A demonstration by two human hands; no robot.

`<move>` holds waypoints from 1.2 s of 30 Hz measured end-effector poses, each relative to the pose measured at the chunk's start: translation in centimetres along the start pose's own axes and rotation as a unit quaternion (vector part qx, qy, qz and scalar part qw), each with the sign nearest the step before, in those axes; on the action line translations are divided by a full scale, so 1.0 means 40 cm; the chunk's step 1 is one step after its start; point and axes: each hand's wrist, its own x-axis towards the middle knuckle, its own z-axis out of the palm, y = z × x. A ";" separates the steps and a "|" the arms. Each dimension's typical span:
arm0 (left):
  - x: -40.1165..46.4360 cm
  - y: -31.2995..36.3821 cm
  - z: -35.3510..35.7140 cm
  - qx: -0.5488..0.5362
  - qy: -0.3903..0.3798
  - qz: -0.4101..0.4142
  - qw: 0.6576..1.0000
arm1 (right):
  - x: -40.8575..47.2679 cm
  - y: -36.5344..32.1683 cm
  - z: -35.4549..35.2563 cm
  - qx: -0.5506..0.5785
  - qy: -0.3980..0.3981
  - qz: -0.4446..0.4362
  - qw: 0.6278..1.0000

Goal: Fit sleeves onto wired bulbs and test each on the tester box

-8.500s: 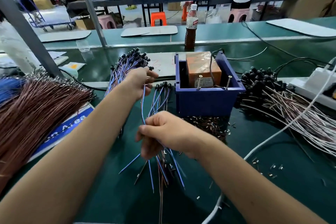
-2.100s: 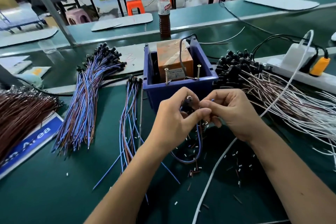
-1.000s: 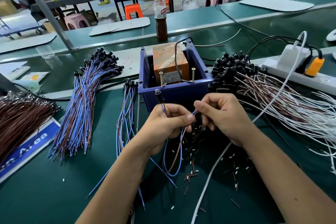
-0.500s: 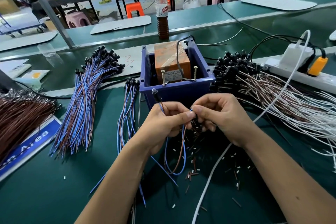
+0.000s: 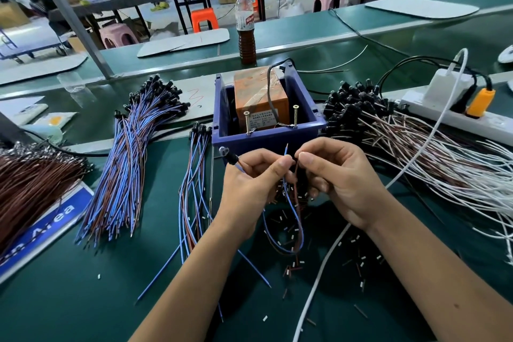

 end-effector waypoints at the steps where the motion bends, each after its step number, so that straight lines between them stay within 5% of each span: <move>1: -0.001 -0.001 0.002 0.032 0.031 0.048 0.998 | 0.001 -0.001 0.000 0.001 0.003 -0.007 1.000; 4: -0.008 0.000 0.004 0.135 0.128 0.191 0.964 | 0.002 -0.001 0.008 -0.038 0.037 -0.053 0.997; 7: -0.011 0.002 0.004 0.182 0.238 0.251 0.920 | 0.003 0.007 0.027 -0.182 0.137 -0.139 0.964; 12: 0.002 0.007 -0.005 0.172 0.326 0.240 0.898 | 0.029 0.008 0.060 -0.347 0.294 -0.246 0.856; 16: 0.010 0.014 -0.008 0.142 0.341 0.232 0.900 | 0.055 -0.003 0.072 -0.393 0.323 -0.274 0.816; 36: 0.011 0.012 -0.008 0.149 0.294 0.232 0.915 | 0.046 -0.002 0.088 -0.402 0.273 -0.278 0.828</move>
